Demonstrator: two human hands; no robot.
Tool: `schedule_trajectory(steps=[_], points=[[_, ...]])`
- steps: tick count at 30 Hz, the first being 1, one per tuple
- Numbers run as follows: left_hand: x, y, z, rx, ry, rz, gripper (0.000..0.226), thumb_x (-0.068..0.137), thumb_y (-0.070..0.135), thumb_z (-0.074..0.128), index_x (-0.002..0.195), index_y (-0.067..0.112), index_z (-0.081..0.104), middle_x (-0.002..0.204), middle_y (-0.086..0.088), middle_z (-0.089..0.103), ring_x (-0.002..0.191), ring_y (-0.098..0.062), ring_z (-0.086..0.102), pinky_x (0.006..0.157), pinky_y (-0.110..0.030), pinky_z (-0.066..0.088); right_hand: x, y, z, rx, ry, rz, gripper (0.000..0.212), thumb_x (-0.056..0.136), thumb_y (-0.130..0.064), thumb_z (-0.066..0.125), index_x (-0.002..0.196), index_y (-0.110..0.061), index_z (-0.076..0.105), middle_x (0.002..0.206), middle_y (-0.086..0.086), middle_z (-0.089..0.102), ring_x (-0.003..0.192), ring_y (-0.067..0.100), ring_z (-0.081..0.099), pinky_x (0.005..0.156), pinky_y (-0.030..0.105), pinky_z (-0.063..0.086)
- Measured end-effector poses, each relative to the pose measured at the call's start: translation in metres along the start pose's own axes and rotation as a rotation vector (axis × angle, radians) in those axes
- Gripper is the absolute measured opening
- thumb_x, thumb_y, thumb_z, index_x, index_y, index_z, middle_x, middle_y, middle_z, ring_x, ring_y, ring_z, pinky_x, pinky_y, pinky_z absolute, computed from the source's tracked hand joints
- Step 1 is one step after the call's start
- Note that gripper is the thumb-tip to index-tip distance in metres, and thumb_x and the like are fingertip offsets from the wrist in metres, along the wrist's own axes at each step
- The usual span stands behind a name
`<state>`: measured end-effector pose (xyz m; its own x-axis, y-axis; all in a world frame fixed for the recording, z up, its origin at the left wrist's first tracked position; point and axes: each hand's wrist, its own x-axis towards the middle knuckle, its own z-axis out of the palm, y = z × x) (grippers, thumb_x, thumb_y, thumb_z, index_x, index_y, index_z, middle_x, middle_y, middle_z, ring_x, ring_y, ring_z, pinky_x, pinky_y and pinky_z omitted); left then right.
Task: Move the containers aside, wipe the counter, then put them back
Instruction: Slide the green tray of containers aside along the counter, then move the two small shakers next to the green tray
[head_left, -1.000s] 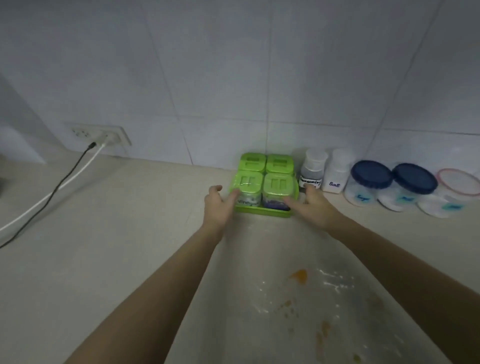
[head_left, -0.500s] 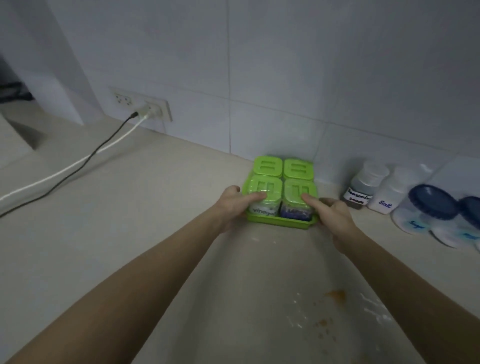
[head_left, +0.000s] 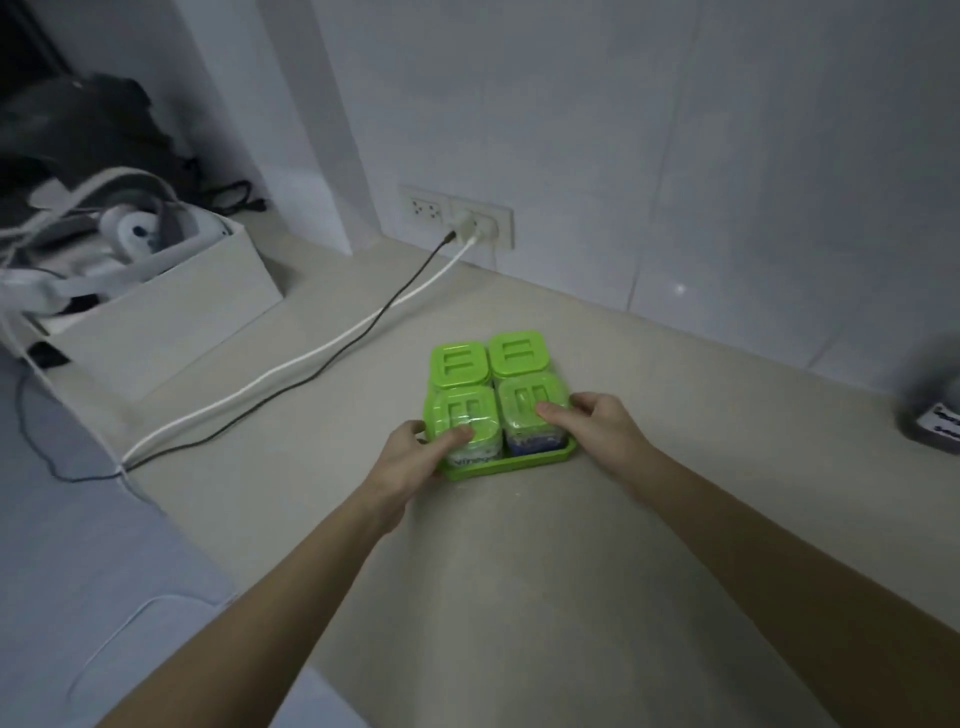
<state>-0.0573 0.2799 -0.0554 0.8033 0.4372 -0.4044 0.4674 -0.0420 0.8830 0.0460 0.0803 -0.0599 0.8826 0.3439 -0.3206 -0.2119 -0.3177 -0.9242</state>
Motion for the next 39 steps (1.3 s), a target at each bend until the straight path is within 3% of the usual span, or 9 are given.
schedule_trajectory(steps=[4,6,9,11,16,22,28,34,39], points=[[-0.007,-0.01,-0.016,-0.035,0.06,-0.016,0.055,0.077,0.034,0.074,0.12,0.007,0.052,0.105,-0.012,0.068,0.075,-0.012,0.063,0.05,-0.012,0.046,0.002,0.001,0.02,-0.053,-0.028,-0.039,0.014,0.086,-0.022,0.067,0.096,-0.017,0.059,0.082,-0.009,0.065,0.068,-0.004,0.056,0.052,-0.001,0.041],[-0.011,-0.007,-0.017,0.027,0.12,-0.03,0.068,0.072,0.044,0.076,0.122,0.007,0.051,0.108,-0.012,0.066,0.081,-0.015,0.062,0.057,-0.019,0.049,-0.001,-0.001,0.021,-0.139,-0.041,-0.084,0.026,0.085,-0.034,0.067,0.101,-0.013,0.064,0.093,-0.004,0.071,0.079,0.003,0.063,0.069,0.006,0.049],[-0.017,-0.006,-0.013,0.6,0.455,0.212,0.071,0.069,0.057,0.065,0.122,0.01,0.053,0.113,-0.013,0.057,0.105,-0.031,0.053,0.088,-0.042,0.046,-0.006,0.001,0.007,-0.361,-0.048,-0.175,0.045,0.083,-0.047,0.063,0.109,-0.011,0.066,0.106,0.007,0.07,0.098,0.019,0.065,0.093,0.036,0.05],[-0.026,0.003,-0.001,0.823,0.544,0.505,0.049,0.078,0.046,0.05,0.112,0.012,0.056,0.108,-0.013,0.055,0.102,-0.034,0.05,0.086,-0.044,0.041,-0.012,0.0,-0.007,-0.489,-0.027,-0.224,0.045,0.087,-0.044,0.06,0.116,-0.009,0.062,0.115,0.013,0.065,0.107,0.024,0.061,0.096,0.037,0.046],[-0.025,0.049,0.073,0.845,0.195,0.88,0.032,0.081,0.034,0.045,0.097,0.011,0.059,0.095,-0.011,0.058,0.091,-0.031,0.053,0.08,-0.035,0.037,-0.038,0.014,-0.085,-0.52,0.072,-0.189,0.049,0.089,-0.04,0.058,0.128,-0.01,0.055,0.127,0.01,0.059,0.111,0.022,0.06,0.101,0.038,0.044],[-0.023,0.093,0.22,0.851,-0.114,0.997,0.019,0.086,0.023,0.056,0.102,0.013,0.058,0.101,-0.004,0.057,0.096,-0.024,0.053,0.083,-0.033,0.044,-0.08,0.061,-0.233,-0.637,0.374,-0.18,0.027,0.089,-0.027,0.06,0.112,-0.012,0.063,0.106,0.006,0.063,0.082,0.013,0.057,0.087,0.036,0.048],[-0.031,0.122,0.355,0.877,-0.379,1.106,0.043,0.084,0.017,0.06,0.125,0.009,0.051,0.126,-0.01,0.049,0.115,-0.028,0.049,0.095,-0.04,0.044,-0.094,0.079,-0.368,-0.994,0.688,-0.301,0.029,0.08,-0.022,0.052,0.1,-0.006,0.065,0.1,0.017,0.062,0.089,0.039,0.059,0.073,0.045,0.05],[-0.026,0.161,0.452,0.957,-0.444,1.213,0.064,0.082,0.016,0.061,0.142,0.014,0.037,0.15,-0.008,0.033,0.127,-0.032,0.039,0.107,-0.038,0.035,-0.079,0.084,-0.421,-1.098,0.66,-0.238,0.05,0.079,-0.012,0.064,0.128,-0.007,0.053,0.125,0.019,0.057,0.111,0.04,0.054,0.094,0.045,0.04],[-0.016,0.159,0.483,1.016,-0.407,1.233,0.055,0.083,0.012,0.06,0.136,0.014,0.046,0.134,-0.012,0.046,0.11,-0.037,0.045,0.098,-0.035,0.032,-0.071,0.088,-0.428,-1.085,0.719,-0.219,0.054,0.081,-0.027,0.068,0.127,-0.006,0.05,0.113,0.018,0.061,0.101,0.038,0.056,0.097,0.041,0.035]])
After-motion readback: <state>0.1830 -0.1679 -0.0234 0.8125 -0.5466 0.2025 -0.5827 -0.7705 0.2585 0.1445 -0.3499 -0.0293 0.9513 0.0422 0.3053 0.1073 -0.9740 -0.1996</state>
